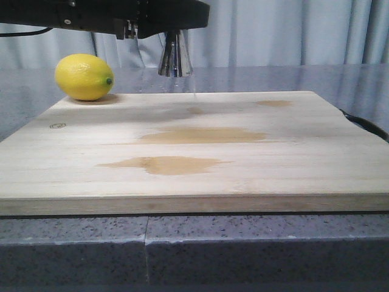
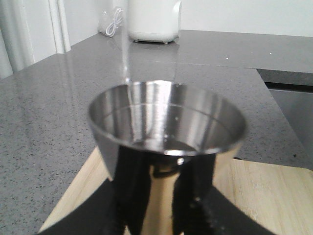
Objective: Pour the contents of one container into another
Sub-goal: 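Tilt the beaker with the right gripper, pouring liquid into the held jigger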
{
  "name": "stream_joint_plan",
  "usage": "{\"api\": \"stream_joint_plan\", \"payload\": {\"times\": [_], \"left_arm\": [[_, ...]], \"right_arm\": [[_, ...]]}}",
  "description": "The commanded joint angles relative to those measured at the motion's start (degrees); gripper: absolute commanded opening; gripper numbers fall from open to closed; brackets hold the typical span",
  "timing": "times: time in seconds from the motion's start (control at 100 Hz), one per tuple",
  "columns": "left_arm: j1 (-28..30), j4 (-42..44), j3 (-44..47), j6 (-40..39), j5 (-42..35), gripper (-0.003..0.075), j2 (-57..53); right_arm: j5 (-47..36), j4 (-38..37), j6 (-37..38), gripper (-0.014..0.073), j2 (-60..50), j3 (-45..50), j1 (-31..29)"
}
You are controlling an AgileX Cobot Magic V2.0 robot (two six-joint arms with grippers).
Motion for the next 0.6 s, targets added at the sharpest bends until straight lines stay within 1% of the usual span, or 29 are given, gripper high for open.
{"api": "stream_joint_plan", "payload": {"times": [0.0, 0.44, 0.59], "left_arm": [[-0.52, -5.24, -1.75, -0.39, 5.57, 0.0199, -3.27], [-0.52, -5.24, -1.75, -0.39, 5.57, 0.0199, -3.27], [-0.52, -5.24, -1.75, -0.39, 5.57, 0.0199, -3.27]], "right_arm": [[-0.75, -1.92, -0.35, 0.031, -1.88, -2.27, 1.08], [-0.47, -1.92, -0.35, 0.031, -1.88, -2.27, 1.36], [-0.82, -2.11, -1.54, 0.031, -1.88, -2.27, 1.46]]}}
